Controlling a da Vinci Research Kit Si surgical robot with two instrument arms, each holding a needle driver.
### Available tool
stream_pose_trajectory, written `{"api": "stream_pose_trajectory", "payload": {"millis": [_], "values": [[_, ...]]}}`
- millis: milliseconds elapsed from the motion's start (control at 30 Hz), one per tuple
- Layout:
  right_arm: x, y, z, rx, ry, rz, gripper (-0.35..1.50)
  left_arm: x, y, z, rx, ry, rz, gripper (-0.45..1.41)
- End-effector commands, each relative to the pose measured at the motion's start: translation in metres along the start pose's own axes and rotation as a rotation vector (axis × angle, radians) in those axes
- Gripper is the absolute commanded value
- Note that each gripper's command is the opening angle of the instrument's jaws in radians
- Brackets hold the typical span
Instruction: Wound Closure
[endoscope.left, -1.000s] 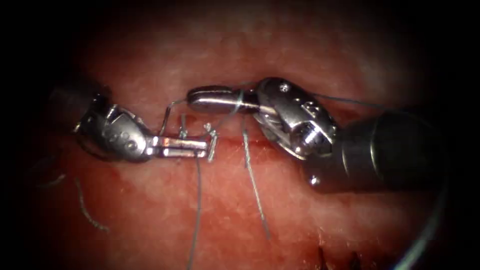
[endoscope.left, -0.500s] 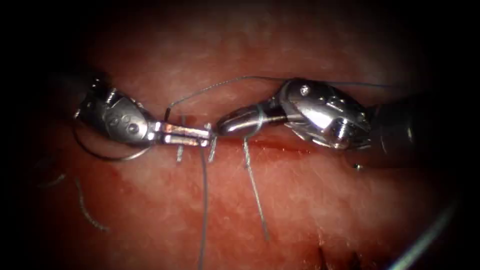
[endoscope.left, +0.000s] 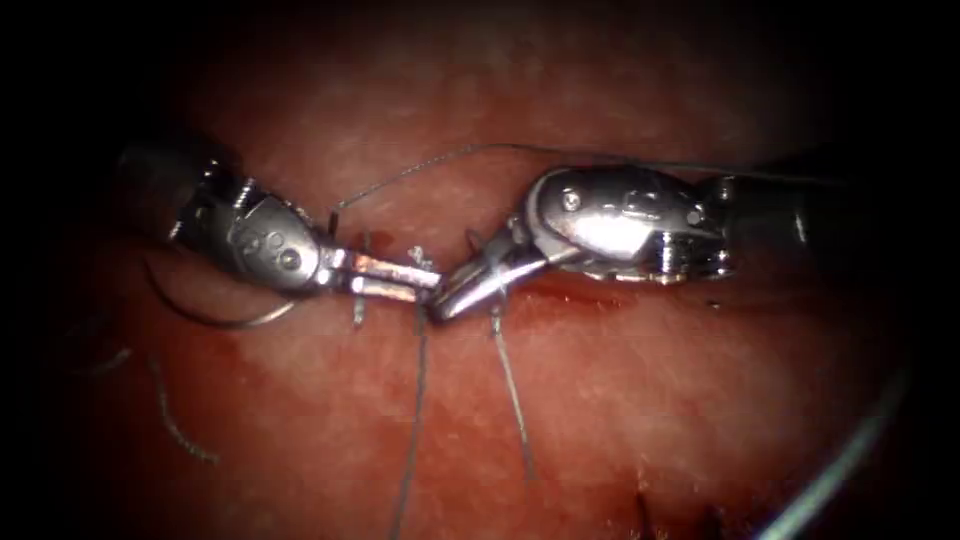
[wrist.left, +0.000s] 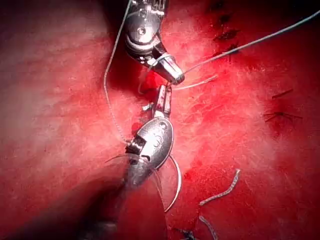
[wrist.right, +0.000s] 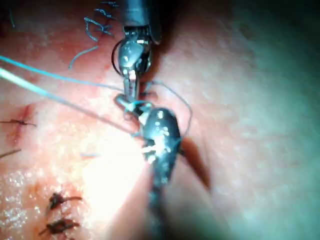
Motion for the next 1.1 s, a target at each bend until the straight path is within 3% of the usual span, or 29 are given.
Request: {"api": "stream_pose_trajectory", "payload": {"millis": [33,267,300,333,633,733,800,933,1100], "values": [[-0.0009,-0.0001,0.0013,0.057,-0.056,-0.027,-0.35,-0.0005,0.0010,0.0005,-0.002,0.001,0.002,-0.45],[-0.0016,-0.0005,0.0019,0.157,-0.111,-0.114,-0.35,-0.0006,0.0016,0.0007,-0.012,-0.008,0.010,-0.45],[-0.0016,-0.0006,0.0021,0.186,-0.140,-0.157,-0.18,-0.0005,0.0018,0.0008,-0.017,-0.009,0.010,-0.45],[-0.0016,-0.0006,0.0021,0.186,-0.140,-0.157,-0.18,-0.0005,0.0018,0.0008,-0.017,-0.009,0.010,-0.45],[-0.0009,-0.0016,0.0038,0.338,-0.274,-0.257,0.39,-0.0006,0.0033,0.0018,-0.023,-0.006,0.016,-0.45],[-0.0006,-0.0020,0.0044,0.398,-0.309,-0.272,0.39,-0.0008,0.0036,0.0022,-0.024,-0.006,0.019,-0.45],[-0.0004,-0.0021,0.0049,0.462,-0.368,-0.297,0.25,-0.0009,0.0037,0.0024,-0.025,-0.006,0.021,-0.45],[-0.0011,-0.0031,0.0055,0.575,-0.472,-0.264,0.19,-0.0009,0.0038,0.0022,-0.027,-0.004,0.021,-0.45],[-0.0013,-0.0032,0.0053,0.619,-0.516,-0.257,0.17,-0.0009,0.0038,0.0021,-0.028,-0.004,0.021,-0.45]]}}
